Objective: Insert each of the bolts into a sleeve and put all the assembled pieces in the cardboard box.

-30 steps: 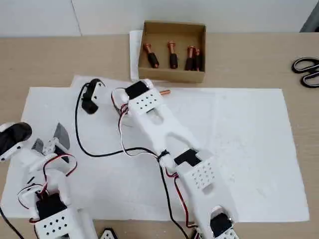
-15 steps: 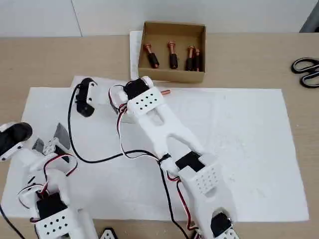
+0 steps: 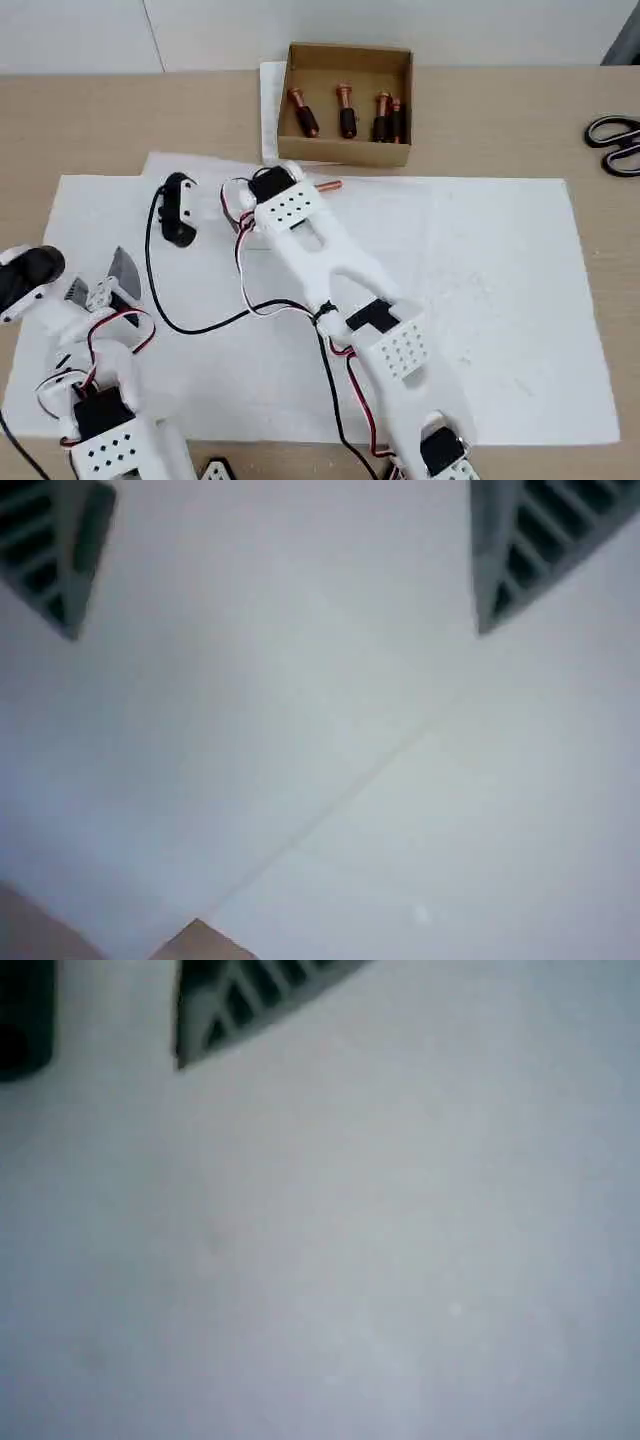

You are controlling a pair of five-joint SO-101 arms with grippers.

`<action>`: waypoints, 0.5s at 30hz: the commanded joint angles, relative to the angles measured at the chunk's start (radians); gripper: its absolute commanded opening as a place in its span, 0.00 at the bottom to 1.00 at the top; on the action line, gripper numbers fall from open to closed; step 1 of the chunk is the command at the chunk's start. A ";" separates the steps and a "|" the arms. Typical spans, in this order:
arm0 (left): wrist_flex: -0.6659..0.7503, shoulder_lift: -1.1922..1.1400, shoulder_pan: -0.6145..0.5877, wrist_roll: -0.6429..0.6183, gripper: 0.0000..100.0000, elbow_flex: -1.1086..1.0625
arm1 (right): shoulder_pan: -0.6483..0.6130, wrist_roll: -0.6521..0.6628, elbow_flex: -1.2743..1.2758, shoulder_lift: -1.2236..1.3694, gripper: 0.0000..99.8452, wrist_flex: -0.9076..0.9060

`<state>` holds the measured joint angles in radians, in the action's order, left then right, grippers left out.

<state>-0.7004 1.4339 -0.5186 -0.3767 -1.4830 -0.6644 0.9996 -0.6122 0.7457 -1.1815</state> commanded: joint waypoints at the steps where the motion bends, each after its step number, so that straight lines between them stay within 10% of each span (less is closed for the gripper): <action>1: 0.026 0.014 -0.003 -0.009 0.24 0.010 | 0.022 0.008 -0.015 0.008 0.17 0.027; 15: 0.026 0.014 -0.002 -0.009 0.24 0.010 | 0.065 0.002 -0.014 0.085 0.16 0.019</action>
<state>-0.7004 1.4339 -0.5186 -0.3767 -1.4830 -0.6199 1.0012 -0.6276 0.8239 -1.1538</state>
